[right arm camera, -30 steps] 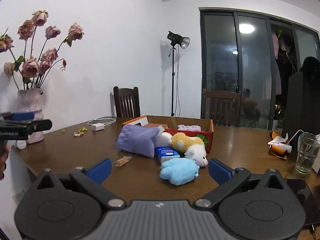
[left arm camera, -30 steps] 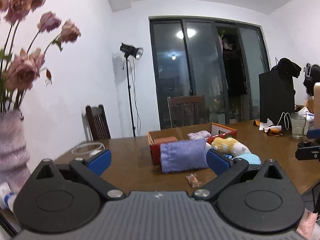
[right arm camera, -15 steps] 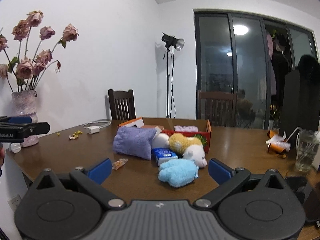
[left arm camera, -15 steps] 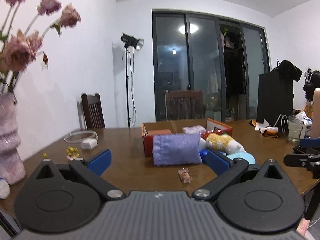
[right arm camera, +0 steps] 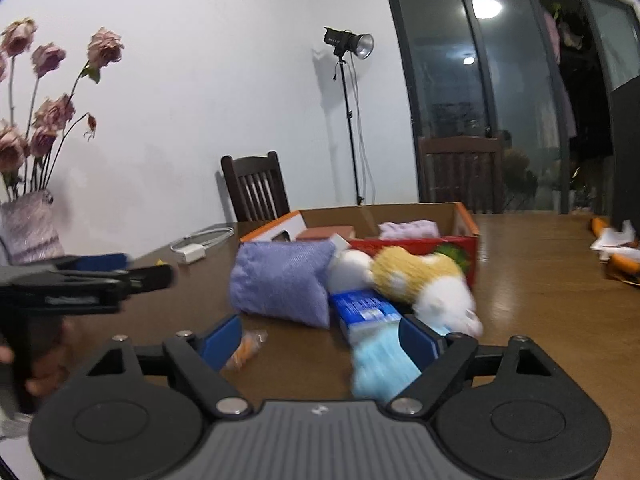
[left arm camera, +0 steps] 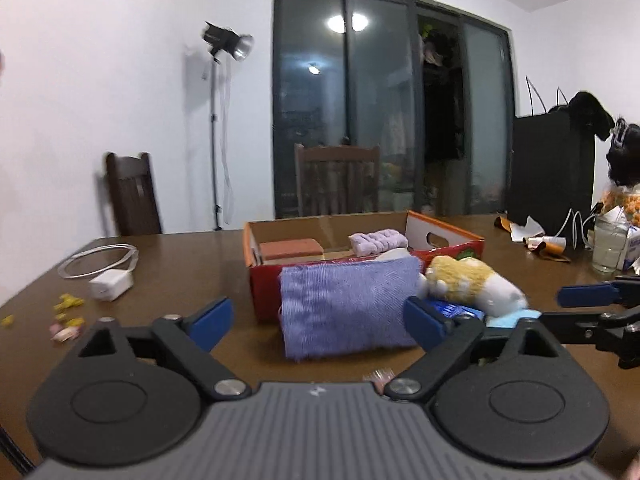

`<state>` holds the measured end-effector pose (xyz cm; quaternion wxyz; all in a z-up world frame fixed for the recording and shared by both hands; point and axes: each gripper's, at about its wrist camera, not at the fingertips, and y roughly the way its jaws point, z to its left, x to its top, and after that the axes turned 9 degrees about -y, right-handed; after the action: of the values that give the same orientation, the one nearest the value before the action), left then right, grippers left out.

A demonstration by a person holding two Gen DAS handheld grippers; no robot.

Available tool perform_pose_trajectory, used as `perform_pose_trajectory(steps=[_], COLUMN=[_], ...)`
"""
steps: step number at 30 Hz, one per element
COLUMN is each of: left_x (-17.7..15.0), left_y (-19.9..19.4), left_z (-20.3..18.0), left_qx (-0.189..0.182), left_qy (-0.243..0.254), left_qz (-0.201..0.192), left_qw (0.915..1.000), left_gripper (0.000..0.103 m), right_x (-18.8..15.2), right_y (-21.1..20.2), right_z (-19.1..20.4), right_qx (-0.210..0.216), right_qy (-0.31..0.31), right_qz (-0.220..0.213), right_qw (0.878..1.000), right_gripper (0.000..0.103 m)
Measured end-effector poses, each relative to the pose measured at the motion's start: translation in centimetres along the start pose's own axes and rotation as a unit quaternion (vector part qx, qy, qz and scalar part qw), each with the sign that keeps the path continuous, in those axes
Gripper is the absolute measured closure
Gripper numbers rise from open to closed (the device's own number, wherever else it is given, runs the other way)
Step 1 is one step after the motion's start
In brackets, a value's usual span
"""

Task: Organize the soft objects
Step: 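Move both grippers back to the purple linen pouch in front of the box, then grasp the purple linen pouch with both grippers and lift it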

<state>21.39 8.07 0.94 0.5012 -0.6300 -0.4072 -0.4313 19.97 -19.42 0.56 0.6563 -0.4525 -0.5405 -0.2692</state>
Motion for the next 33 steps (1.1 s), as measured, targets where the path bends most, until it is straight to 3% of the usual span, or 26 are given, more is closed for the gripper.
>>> perform_pose_trajectory(steps=[3, 8, 10, 12, 14, 18, 20, 26, 33], left_x=[1.0, 1.5, 1.1, 0.8, 0.5, 0.9, 1.7, 3.8, 0.0], left_y=[4.8, 11.1, 12.3, 13.3, 13.6, 12.2, 10.2, 3.4, -3.8], left_z=[2.0, 4.8, 5.8, 6.5, 7.0, 6.8, 5.9, 1.7, -2.7], left_qx=[-0.026, -0.028, -0.069, -0.109, -0.127, -0.124, -0.126, -0.127, -0.155], left_qy=[-0.035, -0.092, -0.124, -0.155, -0.172, -0.168, -0.16, -0.145, -0.178], left_qz=[0.034, 0.114, 0.125, 0.143, 0.147, 0.138, 0.128, 0.116, 0.122], left_qw=[0.9985, 0.9887, 0.982, 0.9714, 0.9658, 0.9683, 0.9706, 0.9744, 0.9641], left_gripper=[0.021, 0.021, 0.027, 0.057, 0.07, 0.091, 0.093, 0.093, 0.093], right_x=[1.5, 3.3, 3.7, 4.0, 4.0, 3.9, 4.2, 6.0, 3.0], right_y=[4.2, 10.4, 12.0, 13.7, 14.9, 16.4, 15.9, 8.6, -0.9], right_z=[-0.4, -0.7, -0.8, -1.2, -1.5, -1.5, -1.4, -1.0, -0.6], right_qx=[0.012, 0.019, 0.017, 0.025, 0.038, 0.043, 0.051, 0.059, 0.063], right_qy=[0.01, 0.011, 0.013, 0.032, 0.046, 0.058, 0.063, 0.045, 0.044], right_qz=[0.012, 0.03, 0.035, 0.047, 0.06, 0.079, 0.074, 0.027, 0.043], right_qw=[1.0, 0.999, 0.999, 0.998, 0.996, 0.994, 0.994, 0.997, 0.996], right_gripper=[0.028, 0.031, 0.031, 0.038, 0.051, 0.075, 0.087, 0.087, 0.087])
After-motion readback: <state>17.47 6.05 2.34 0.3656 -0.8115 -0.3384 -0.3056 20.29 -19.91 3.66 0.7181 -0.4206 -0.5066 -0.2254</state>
